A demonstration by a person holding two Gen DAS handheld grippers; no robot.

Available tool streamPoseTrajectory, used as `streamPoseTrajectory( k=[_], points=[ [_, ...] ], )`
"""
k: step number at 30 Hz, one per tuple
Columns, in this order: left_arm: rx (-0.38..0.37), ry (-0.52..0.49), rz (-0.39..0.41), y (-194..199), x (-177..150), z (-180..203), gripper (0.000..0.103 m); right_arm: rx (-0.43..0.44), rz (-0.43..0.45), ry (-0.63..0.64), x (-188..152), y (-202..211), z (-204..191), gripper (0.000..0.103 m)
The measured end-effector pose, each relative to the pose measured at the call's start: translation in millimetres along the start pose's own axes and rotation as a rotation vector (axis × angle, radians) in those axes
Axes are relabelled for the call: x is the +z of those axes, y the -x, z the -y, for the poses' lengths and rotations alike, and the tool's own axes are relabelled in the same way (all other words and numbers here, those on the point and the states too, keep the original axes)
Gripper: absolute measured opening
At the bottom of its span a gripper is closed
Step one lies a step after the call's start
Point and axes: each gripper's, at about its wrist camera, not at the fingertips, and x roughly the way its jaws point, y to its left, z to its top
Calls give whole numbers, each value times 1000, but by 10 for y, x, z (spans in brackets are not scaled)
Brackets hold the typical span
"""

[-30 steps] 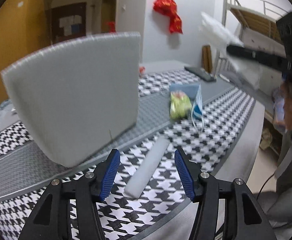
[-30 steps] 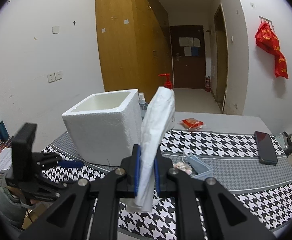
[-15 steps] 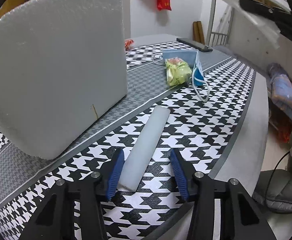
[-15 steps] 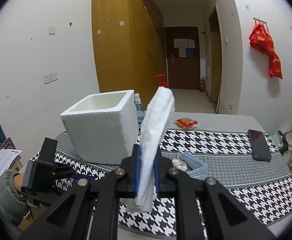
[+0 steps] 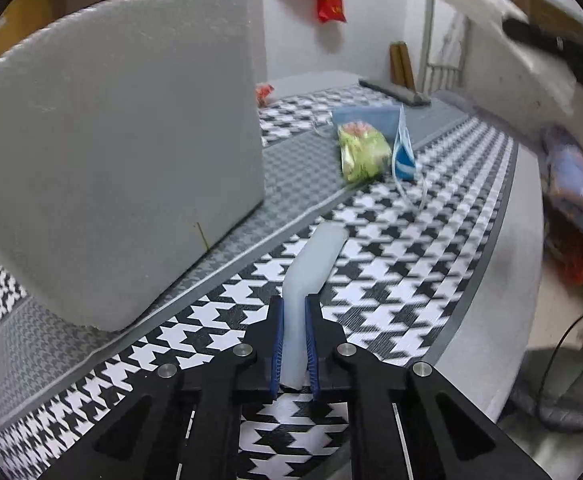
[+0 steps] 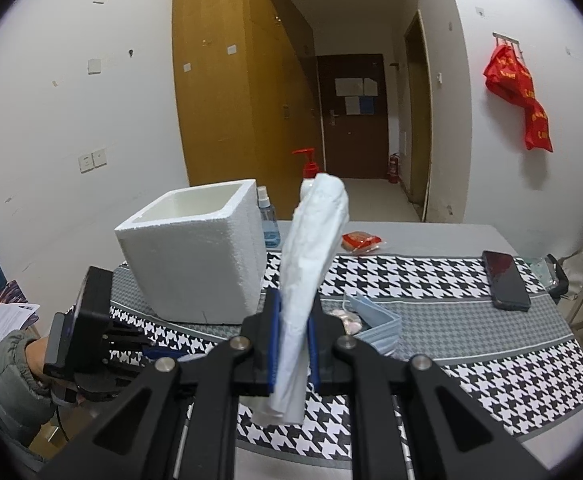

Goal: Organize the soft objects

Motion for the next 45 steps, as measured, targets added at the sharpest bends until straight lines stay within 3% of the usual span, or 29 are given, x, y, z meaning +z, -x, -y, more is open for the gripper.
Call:
streamPoseTrajectory(
  k=[11,23,32,37,45],
  points=[
    [-5,86,269,821,157,108,11,10,21,18,105,34,-17,15],
    [75,66,383,1317,292,192,11,89,29,71,224,-56,-192,15],
    [116,79,437,1470,447,229,11,141,28,99,283,-143,-287,15],
    [207,122,480,1551,504,178,11,164,26,109,349,-208,-313,15],
    [295,193,513,1634,537,42,11,206,20,129,478,-364,-393,15]
  ],
)
